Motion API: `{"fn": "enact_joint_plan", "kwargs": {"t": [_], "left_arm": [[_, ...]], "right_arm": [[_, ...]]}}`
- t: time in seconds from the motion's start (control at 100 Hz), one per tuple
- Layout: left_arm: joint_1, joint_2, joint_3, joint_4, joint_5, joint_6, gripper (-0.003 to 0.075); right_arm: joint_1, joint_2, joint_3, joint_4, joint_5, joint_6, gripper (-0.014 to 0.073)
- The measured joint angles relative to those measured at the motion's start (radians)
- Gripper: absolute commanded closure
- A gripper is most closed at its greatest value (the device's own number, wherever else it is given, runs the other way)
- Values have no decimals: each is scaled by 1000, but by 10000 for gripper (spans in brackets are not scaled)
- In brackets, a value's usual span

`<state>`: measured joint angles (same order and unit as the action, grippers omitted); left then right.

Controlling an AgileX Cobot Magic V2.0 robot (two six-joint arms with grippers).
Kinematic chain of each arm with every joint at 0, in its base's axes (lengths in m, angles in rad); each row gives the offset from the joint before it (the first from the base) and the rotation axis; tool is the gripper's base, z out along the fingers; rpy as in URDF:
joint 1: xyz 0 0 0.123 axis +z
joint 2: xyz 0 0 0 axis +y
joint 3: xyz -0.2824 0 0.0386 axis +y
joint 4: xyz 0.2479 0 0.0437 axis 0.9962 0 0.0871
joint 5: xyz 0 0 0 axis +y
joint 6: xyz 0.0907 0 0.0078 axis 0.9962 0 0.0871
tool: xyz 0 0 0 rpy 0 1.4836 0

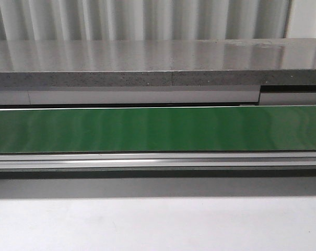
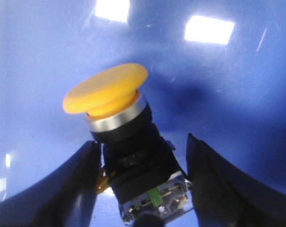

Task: Move button from right to left
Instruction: 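Lower the button into the blue tray and open the left gripper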

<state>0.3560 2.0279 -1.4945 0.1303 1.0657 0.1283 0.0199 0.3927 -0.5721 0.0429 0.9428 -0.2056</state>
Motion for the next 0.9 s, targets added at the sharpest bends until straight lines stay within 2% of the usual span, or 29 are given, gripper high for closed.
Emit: {"fn": "enact_joint_plan", "kwargs": {"t": [0.13, 0.38, 0.46, 0.53, 0.7, 0.9], "left_arm": [[0, 0, -16, 0, -9, 0, 258], [0, -8, -20, -6, -68, -15, 259], [0, -24, -20, -17, -80, -15, 281], [0, -48, -18, -31, -101, -15, 365], [-19, -146, 54, -58, -193, -17, 739], [-96, -299, 217, -78, -300, -17, 740]], "right_arm": [[0, 0, 0, 0, 0, 0, 660], [0, 0, 0, 0, 0, 0, 660], [0, 0, 0, 0, 0, 0, 660], [0, 0, 0, 0, 0, 0, 660], [0, 0, 0, 0, 0, 0, 660], [0, 0, 0, 0, 0, 0, 660]]}}
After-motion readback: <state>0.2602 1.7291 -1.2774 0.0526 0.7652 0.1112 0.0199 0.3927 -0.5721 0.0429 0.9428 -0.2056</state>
